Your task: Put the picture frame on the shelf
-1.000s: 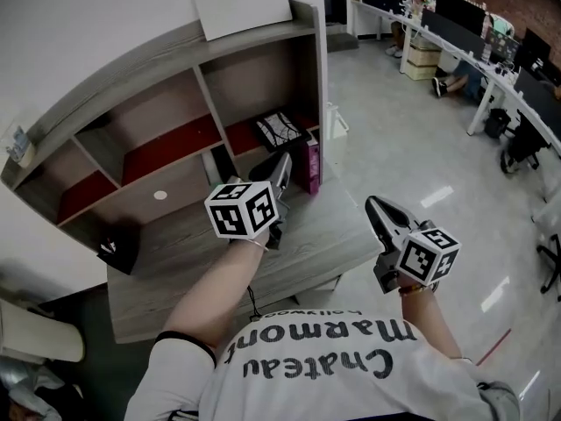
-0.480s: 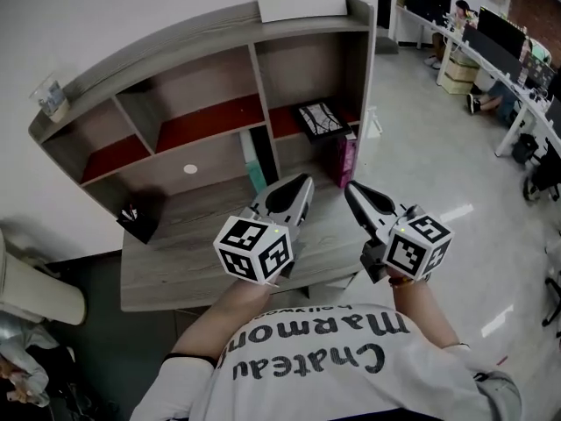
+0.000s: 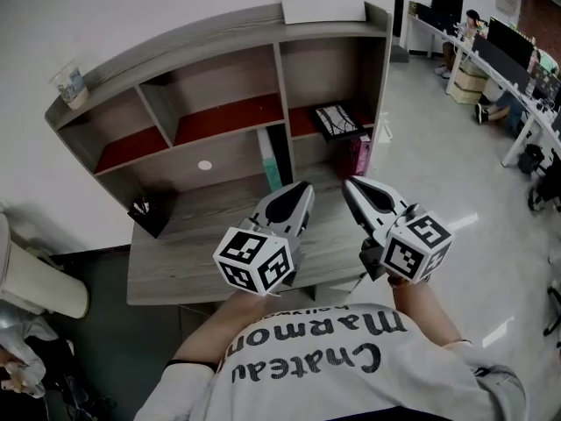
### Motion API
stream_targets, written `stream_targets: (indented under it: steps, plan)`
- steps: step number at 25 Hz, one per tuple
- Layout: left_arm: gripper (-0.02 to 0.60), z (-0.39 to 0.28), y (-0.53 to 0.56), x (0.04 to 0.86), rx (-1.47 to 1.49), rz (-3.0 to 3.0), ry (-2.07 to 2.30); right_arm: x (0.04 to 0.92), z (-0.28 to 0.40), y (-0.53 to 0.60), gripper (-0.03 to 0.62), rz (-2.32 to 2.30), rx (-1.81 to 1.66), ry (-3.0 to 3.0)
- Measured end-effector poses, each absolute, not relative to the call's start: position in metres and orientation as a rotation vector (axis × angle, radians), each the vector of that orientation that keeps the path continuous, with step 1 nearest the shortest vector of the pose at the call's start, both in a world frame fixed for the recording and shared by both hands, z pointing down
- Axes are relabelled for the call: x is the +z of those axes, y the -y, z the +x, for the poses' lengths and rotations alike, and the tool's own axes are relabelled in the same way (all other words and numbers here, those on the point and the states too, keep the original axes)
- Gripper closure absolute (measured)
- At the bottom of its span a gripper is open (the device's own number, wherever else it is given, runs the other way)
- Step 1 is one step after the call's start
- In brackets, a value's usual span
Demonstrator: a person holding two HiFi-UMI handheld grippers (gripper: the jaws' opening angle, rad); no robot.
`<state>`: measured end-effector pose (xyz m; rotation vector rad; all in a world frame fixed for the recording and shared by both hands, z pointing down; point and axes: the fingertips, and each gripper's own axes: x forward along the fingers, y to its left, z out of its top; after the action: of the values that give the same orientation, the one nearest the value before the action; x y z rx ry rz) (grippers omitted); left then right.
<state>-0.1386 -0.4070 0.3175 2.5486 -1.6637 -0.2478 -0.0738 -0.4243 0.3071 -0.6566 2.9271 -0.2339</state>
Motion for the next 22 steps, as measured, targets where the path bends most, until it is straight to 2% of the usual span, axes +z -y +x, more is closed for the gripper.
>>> stream_targets:
  steps: [22]
  plan:
    - [0.554,-0.154,0.311,0.321,-0.251,2.521,1.651,0.320,-0.086,0.332,0.586,-0.746,-0.276,-2.971]
